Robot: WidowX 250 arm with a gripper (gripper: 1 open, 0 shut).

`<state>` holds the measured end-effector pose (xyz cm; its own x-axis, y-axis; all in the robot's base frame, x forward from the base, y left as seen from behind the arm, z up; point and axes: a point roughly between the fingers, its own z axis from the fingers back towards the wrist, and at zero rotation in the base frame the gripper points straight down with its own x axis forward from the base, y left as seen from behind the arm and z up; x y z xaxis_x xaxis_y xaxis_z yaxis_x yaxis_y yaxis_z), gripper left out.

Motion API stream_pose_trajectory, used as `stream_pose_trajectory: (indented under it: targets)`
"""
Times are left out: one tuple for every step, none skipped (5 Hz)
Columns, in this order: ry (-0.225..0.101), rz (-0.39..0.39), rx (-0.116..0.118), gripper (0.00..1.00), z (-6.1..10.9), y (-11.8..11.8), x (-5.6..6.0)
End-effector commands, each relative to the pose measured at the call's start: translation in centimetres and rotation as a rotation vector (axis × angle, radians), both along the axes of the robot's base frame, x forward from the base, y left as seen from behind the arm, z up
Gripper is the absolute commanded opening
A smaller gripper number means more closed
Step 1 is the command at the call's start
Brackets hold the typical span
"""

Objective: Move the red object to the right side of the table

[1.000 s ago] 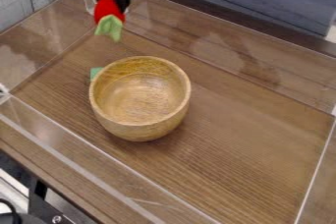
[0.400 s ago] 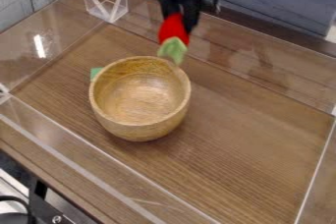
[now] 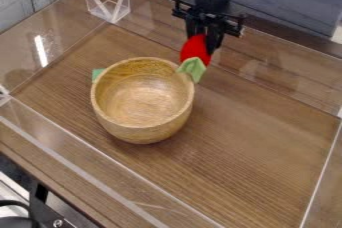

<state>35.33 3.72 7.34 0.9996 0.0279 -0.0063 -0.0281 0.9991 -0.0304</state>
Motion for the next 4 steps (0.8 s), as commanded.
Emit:
stream_pose_trajectory:
  targets:
    - [-0.096, 0.033, 0.021, 0.0, 2.9, 1.4, 0.8]
    - [-0.1, 0.0, 0.025, 0.0, 4.2, 1.6, 1.4]
    - [-0.089, -0.048, 0.038, 0.0, 4.3, 1.8, 2.0]
    - [-0.066, 0.0, 0.054, 0.0, 3.5, 2.3, 1.9]
